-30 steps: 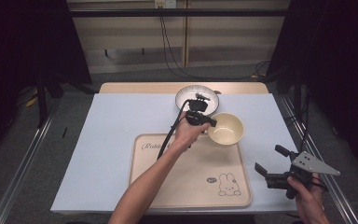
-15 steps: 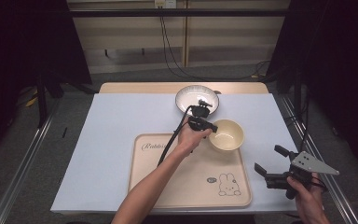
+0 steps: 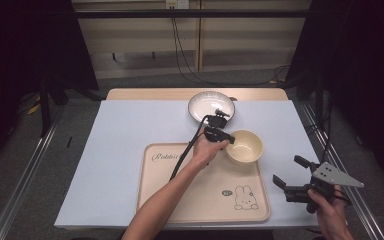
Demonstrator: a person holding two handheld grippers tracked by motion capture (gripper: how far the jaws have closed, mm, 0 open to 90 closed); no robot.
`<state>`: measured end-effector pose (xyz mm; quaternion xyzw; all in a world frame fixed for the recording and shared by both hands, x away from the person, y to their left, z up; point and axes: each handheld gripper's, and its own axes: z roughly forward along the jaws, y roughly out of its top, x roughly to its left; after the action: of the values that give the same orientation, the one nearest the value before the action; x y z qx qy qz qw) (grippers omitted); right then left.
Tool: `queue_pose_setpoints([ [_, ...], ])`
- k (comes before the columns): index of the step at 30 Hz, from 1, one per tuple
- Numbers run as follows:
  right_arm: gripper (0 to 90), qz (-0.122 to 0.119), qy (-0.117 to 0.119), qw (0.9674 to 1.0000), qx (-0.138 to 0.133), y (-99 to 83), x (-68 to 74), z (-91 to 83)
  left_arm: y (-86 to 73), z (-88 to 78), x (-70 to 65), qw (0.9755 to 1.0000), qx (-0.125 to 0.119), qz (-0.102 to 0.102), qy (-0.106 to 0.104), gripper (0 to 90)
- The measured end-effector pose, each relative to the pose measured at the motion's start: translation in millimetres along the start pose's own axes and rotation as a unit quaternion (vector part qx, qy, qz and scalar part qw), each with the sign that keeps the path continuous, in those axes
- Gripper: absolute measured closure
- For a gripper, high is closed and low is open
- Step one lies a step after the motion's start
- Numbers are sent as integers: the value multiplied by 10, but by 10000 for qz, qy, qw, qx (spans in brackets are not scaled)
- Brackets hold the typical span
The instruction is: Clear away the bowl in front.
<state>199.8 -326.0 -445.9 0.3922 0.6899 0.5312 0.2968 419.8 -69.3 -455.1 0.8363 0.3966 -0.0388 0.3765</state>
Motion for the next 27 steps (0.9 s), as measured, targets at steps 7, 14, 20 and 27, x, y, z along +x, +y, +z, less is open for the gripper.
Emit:
queue_pose_setpoints([
  [7,0,-1,-23,10000,-16,1,2,-1,-13,8,-8,9999,-134,4,-14,819],
  [14,0,2,-29,10000,-12,1,1,0,-20,19,-18,9996,-260,48,-26,810],
  [20,0,-2,-65,10000,-19,1,-2,1,-38,13,-1,9993,-346,163,35,779],
  [27,0,1,-50,10000,-13,2,1,0,-75,12,17,9978,-493,433,82,633],
])
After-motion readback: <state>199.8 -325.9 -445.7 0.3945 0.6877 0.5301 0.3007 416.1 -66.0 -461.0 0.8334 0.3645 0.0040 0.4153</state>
